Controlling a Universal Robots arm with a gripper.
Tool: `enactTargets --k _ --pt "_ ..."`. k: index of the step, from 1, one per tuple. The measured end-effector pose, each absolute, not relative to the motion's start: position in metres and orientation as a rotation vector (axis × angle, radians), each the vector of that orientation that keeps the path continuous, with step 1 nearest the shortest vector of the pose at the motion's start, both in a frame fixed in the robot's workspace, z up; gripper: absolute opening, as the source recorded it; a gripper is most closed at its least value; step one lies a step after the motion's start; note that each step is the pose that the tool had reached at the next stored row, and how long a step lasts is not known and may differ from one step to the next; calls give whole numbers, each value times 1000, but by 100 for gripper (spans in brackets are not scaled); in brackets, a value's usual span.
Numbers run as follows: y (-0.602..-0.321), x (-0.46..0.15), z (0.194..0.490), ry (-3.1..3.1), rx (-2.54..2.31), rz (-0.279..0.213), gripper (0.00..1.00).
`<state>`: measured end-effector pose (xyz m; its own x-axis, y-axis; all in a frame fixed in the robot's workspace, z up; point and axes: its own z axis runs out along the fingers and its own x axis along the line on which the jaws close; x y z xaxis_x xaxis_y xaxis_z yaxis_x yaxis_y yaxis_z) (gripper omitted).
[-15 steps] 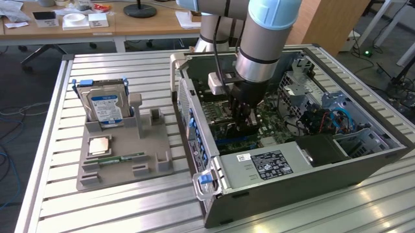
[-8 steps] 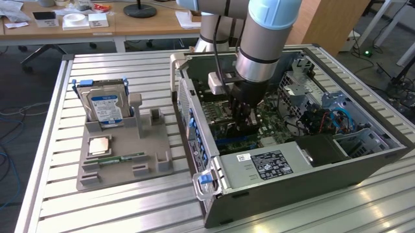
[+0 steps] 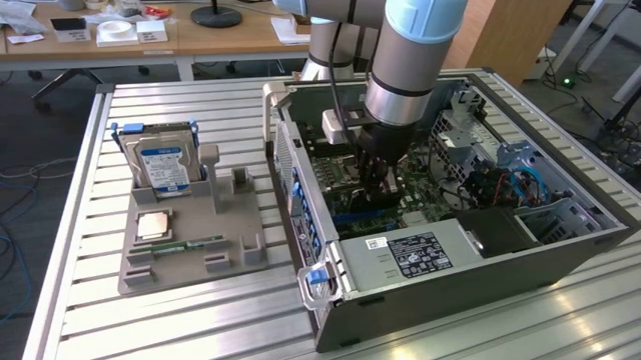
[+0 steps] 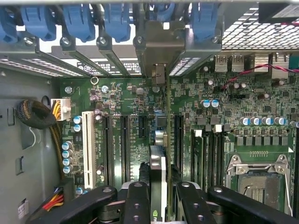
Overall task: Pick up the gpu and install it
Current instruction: 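Insert the gpu into the slot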
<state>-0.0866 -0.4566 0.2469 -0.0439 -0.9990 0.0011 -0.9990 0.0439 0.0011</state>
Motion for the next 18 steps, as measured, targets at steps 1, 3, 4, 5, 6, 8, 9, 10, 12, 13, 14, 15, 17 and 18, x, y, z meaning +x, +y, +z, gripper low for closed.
enactTargets --k 1,3,4,5,6,8,9,10,12,13,14,15,17,18 --pt "-457 -87 247 -2275 2164 0 27" --pt "-457 -87 247 -2282 2157 0 27" --pt "-457 -87 247 -2282 2157 0 27" --pt "-457 -87 247 -2282 2157 0 27" --pt "-457 -87 247 -2282 2157 0 27" --pt "-457 -87 247 -2281 2156 0 27" --pt "-457 -87 246 -2281 2156 0 27" --pt "-457 -87 246 -2281 2156 -1 27" --pt "-457 -87 245 -2280 2156 -1 27" --pt "-457 -87 244 -2280 2156 -1 27" --pt "-457 -87 244 -2280 2156 -1 27" --pt "-457 -87 244 -2280 2156 -1 27" --pt "-457 -87 243 -2280 2156 -1 27" --pt "-457 -87 243 -2280 2156 -1 27"
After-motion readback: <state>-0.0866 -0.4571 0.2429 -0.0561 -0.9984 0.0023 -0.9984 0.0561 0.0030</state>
